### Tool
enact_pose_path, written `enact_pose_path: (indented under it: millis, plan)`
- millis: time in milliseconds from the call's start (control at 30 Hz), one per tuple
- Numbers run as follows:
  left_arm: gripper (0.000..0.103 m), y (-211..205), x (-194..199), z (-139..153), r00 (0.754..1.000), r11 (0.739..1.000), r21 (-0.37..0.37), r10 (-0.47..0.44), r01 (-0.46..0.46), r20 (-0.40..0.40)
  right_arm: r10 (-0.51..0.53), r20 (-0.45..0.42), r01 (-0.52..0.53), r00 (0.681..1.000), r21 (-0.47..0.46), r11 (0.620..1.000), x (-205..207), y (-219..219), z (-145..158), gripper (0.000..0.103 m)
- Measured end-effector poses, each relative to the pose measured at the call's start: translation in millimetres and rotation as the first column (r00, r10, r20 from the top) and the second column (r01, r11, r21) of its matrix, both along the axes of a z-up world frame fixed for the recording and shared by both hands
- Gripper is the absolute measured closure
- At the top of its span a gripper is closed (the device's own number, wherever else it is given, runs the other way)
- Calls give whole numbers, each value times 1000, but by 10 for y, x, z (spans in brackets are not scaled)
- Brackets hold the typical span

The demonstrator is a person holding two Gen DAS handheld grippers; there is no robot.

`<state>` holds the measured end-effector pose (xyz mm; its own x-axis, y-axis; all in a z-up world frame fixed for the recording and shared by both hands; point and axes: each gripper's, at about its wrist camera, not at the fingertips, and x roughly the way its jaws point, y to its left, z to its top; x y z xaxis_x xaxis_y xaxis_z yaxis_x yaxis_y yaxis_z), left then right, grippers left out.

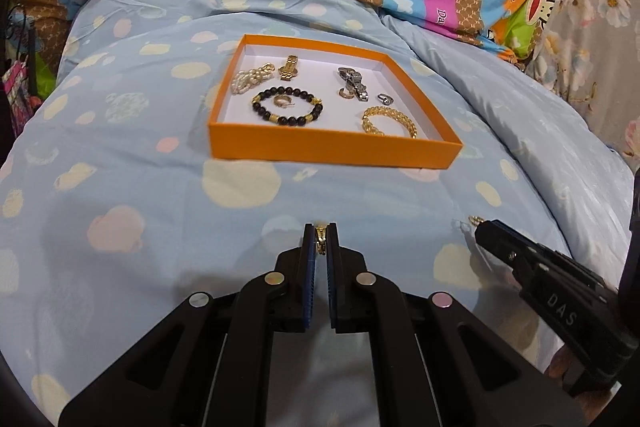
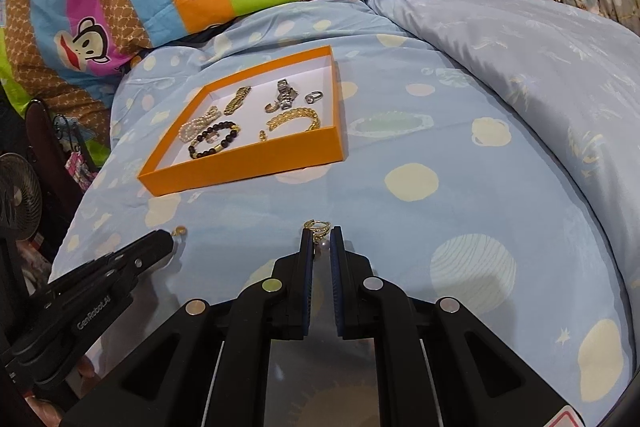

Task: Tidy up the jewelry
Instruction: 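Carry both earrings over the orange box with both tools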

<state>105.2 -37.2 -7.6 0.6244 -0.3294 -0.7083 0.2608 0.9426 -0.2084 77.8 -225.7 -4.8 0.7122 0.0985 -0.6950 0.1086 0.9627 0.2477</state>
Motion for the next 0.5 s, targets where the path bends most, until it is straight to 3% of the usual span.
enact_pose_path:
  millis: [267,500]
  plan:
    - [99,220,-213,66,1000,999,-8,31,-31,4,37,21,-37,999,15,999,-261,112,67,95]
    - [99,334,-102,432,995,998,-2,61,-61,80,51,110,-52,993,0,999,-180,131,458,95]
